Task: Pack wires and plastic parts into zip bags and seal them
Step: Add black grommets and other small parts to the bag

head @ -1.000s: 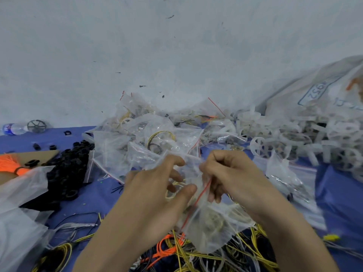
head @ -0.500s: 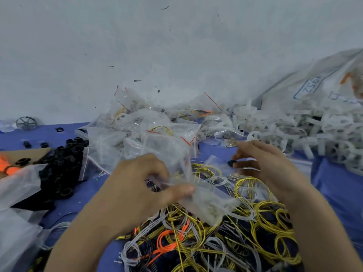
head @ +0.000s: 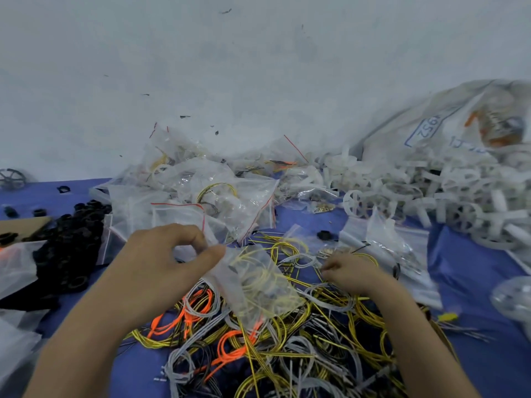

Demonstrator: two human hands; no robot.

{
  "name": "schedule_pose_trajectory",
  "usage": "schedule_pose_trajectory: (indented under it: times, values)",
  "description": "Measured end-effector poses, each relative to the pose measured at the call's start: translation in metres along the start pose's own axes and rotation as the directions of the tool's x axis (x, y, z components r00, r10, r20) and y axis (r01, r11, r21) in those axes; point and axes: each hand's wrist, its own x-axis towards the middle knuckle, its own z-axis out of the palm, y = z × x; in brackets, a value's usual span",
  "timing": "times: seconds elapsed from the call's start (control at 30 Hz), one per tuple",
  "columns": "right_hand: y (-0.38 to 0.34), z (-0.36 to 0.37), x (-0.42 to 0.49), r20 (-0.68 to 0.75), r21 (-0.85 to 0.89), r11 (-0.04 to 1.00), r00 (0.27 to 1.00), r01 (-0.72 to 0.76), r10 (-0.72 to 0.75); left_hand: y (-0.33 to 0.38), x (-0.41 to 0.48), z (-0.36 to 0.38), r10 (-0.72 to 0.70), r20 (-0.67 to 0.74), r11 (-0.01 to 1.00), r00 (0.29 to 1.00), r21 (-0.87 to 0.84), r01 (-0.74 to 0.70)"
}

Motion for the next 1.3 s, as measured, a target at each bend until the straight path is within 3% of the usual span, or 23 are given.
schedule_pose_trajectory:
  times: [0.07, 0.23, 0.37, 0.5, 0.57, 0.7, 0.8, 0.87, 0.97, 1.07, 1.13, 1.2, 1.23, 1.3]
  values:
    - [-0.002, 0.001, 0.001, 0.022, -0.093, 0.995, 1.0, 0.02, -0.019, -0.003, 0.002, 0.001, 0.015, -0.013, 1.0, 1.0, 0.003, -0.015]
    - [-0.01, -0.007, 0.038, -0.301, -0.114, 0.99, 0.953, -0.078, 0.04, -0.003, 0.004, 0.0, 0.074, -0.085, 0.997, 0.994, -0.024, -0.077]
    - [-0.002, -0.005, 0.062, -0.249, -0.212, 0.958, 0.959, -0.191, 0.136, 0.0, 0.004, -0.002, 0.17, -0.134, 0.985, 0.976, 0.007, -0.171]
    - [-0.004, -0.007, 0.063, -0.231, -0.104, 0.98, 0.962, -0.171, 0.144, 0.0, 0.004, -0.003, 0.212, -0.202, 0.977, 0.956, 0.03, -0.211]
    - [-0.005, -0.01, 0.057, -0.253, 0.041, 0.99, 0.957, -0.137, 0.143, 0.0, 0.005, -0.003, 0.229, -0.232, 0.973, 0.945, 0.015, -0.232]
    - [-0.007, -0.028, 0.032, -0.445, 0.386, 0.92, 0.888, 0.073, 0.116, 0.002, 0.006, -0.001, 0.315, -0.243, 0.948, 0.917, 0.123, -0.293]
    - [-0.016, -0.04, 0.007, -0.599, 0.546, 0.777, 0.795, 0.314, 0.1, 0.011, 0.006, 0.005, 0.372, -0.2, 0.926, 0.907, 0.147, -0.347]
    - [-0.022, -0.046, -0.007, -0.559, 0.73, 0.55, 0.818, 0.407, 0.137, 0.016, 0.005, 0.016, 0.358, -0.135, 0.929, 0.924, 0.147, -0.339]
    - [-0.028, -0.062, -0.029, -0.371, 0.914, 0.197, 0.927, 0.355, 0.053, 0.028, 0.002, 0.034, 0.372, -0.016, 0.918, 0.928, 0.155, -0.365]
    - [-0.033, -0.077, -0.054, -0.319, 0.945, 0.043, 0.944, 0.323, -0.086, 0.033, -0.001, 0.047, 0.492, 0.08, 0.858, 0.867, 0.124, -0.498]
    - [-0.042, -0.08, -0.072, -0.356, 0.931, -0.005, 0.908, 0.364, -0.221, 0.034, -0.001, 0.053, 0.51, 0.117, 0.846, 0.852, 0.11, -0.522]
    - [-0.061, -0.078, -0.089, -0.401, 0.887, 0.085, 0.847, 0.455, -0.348, 0.033, -0.002, 0.054, 0.505, 0.119, 0.855, 0.855, 0.067, -0.514]
    - [-0.069, -0.073, -0.092, -0.436, 0.815, 0.221, 0.817, 0.536, -0.377, 0.033, -0.002, 0.054, 0.519, 0.108, 0.849, 0.848, 0.054, -0.526]
    - [-0.081, -0.064, -0.091, -0.513, 0.401, 0.639, 0.739, 0.657, -0.437, 0.036, -0.003, 0.053, 0.549, 0.094, 0.83, 0.831, 0.057, -0.555]
